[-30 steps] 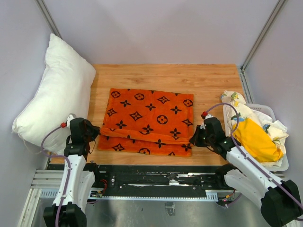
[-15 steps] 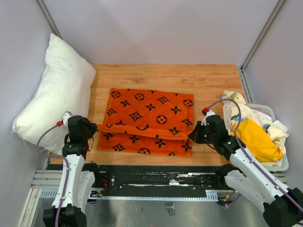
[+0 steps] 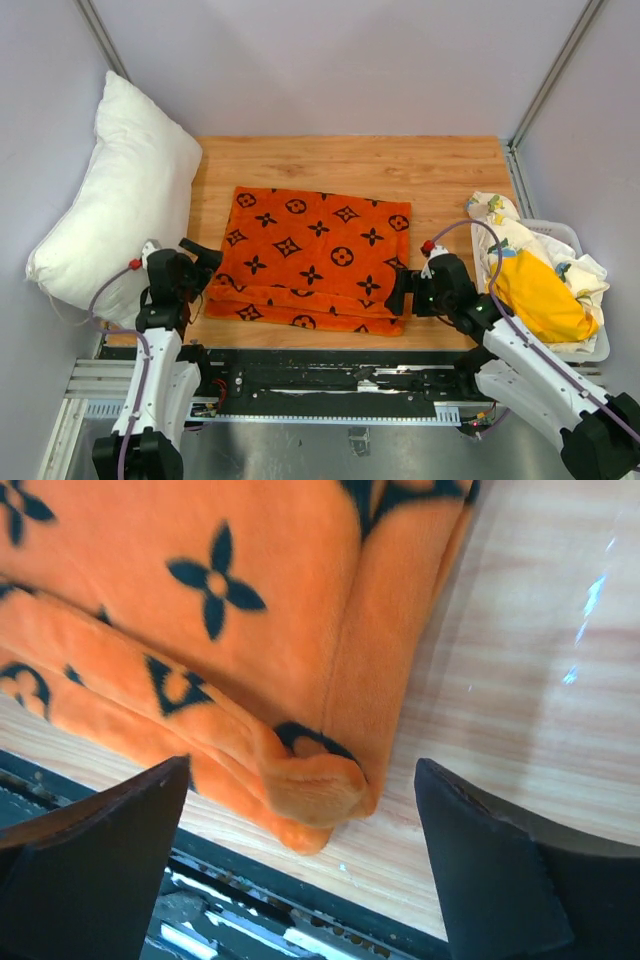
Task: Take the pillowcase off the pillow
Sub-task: Fold the pillowcase at the center of the board.
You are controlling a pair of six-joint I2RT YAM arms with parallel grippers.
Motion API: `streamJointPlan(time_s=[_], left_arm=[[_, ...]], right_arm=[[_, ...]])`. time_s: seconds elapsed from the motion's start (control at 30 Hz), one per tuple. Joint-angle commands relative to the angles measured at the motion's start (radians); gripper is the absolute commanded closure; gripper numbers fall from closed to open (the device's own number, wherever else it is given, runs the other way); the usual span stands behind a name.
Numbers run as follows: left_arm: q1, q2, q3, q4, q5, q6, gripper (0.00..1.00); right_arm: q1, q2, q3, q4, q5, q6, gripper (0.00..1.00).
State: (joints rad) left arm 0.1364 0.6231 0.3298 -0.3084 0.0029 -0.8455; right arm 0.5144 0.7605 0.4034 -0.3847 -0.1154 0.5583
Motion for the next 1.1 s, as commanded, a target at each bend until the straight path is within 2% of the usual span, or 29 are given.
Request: streamJointPlan(time_s=[0.0, 0.07, 0.13, 0.23, 0.37, 0.47, 0.57, 0.83, 1.07], left_arm=[[0.007, -0.009, 0.13, 0.156, 0.009, 0.054, 0.01], [0.008, 0.016, 0.171, 0.251, 0.075, 0.115, 0.01], [-0.005, 0.075, 0.208, 0.329, 0.181, 0.178, 0.03], [-0.104, 0.205, 0.299, 0.288, 0.131, 0.266, 0.21], [-0.328, 0.377, 0.332, 0.264, 0.012, 0.35, 0.31], [-0.454, 0.508, 0.321, 0.26, -0.03, 0.364, 0.46], [-0.518, 0.595, 0.274, 0.283, -0.021, 0.356, 0.55], [-0.557, 0.609, 0.186, 0.238, 0.047, 0.352, 0.54], [-0.707, 0.657, 0.166, 0.191, 0.156, 0.265, 0.57]], right_arm=[[0.022, -0.029, 0.145, 0.009, 0.12, -0.088, 0.01], [0.022, -0.017, 0.191, 0.039, 0.168, -0.105, 0.0], [0.022, 0.021, 0.205, 0.102, 0.174, -0.104, 0.06], [0.023, 0.148, 0.214, 0.16, 0.161, -0.079, 0.3], [0.063, 0.336, 0.272, 0.142, 0.124, -0.062, 0.57], [0.137, 0.424, 0.3, 0.118, 0.156, -0.065, 0.68], [0.21, 0.489, 0.324, 0.092, 0.179, -0.082, 0.7], [0.35, 0.619, 0.344, 0.003, 0.123, -0.092, 0.7], [0.424, 0.581, 0.322, -0.041, -0.02, -0.147, 0.7]])
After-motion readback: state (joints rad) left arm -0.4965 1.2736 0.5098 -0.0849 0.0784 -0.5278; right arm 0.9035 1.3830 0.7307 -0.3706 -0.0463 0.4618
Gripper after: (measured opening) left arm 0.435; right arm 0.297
